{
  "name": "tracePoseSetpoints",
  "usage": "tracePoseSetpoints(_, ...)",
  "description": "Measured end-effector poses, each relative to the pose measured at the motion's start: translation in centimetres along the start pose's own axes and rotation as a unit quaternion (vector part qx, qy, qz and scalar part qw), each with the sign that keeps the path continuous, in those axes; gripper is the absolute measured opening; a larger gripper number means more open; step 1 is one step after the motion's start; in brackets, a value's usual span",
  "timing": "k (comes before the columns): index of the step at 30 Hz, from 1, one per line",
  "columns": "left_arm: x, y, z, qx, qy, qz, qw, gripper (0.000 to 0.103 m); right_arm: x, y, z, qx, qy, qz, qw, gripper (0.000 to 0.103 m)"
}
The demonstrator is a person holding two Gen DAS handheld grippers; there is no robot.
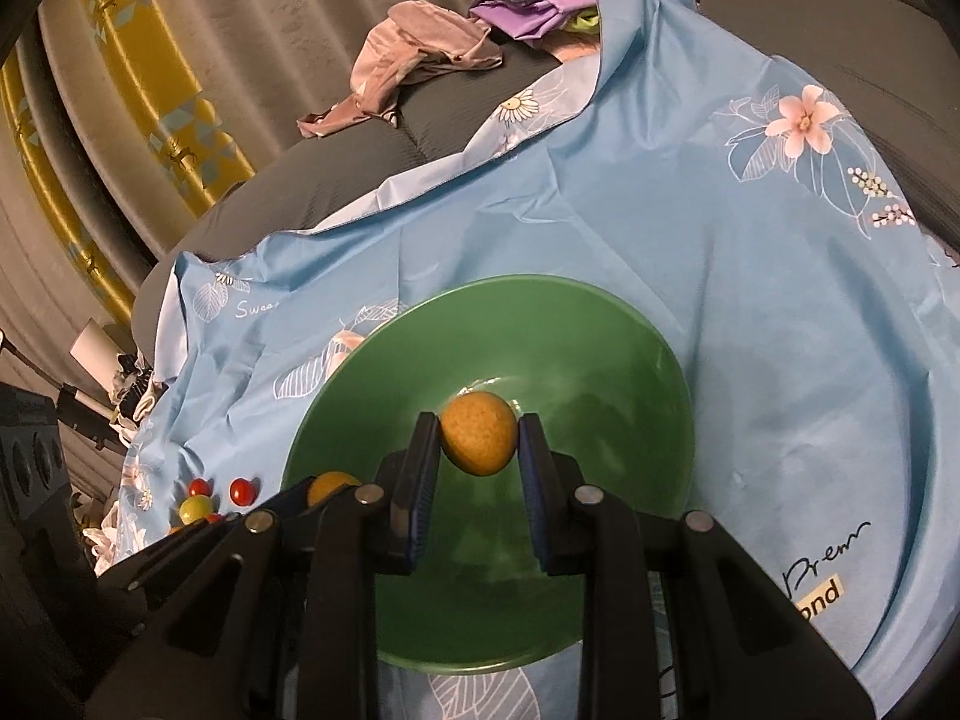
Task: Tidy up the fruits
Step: 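Carry the kumquat with the right gripper over the green bowl, then open the right gripper to drop the kumquat and move back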
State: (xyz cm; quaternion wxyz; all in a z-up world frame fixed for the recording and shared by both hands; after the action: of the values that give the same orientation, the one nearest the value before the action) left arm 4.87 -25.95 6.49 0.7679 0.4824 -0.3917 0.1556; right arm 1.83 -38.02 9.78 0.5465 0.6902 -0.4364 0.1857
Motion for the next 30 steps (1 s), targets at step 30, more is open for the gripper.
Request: tracePoseSetpoints(30,0.3,2.5,-2.2,0.005,0.026,0.015,0.9995,0.053,0.1,0.1,-0.8,-0.007,0.007,0.002,1.000,0.057)
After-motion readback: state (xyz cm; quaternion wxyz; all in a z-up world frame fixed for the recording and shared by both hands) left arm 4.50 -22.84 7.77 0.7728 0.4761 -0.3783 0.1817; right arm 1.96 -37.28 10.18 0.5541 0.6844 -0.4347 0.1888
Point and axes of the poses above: each gripper's, at about its wrist camera, not at the fingertips, and y roughly against the way its jaws point, z to its right, x to its top, the point moved 4 cm from there along -y, roughly the way its jaws point, and after that the axes turned 8 degrees about z, right-handed, at the moved point
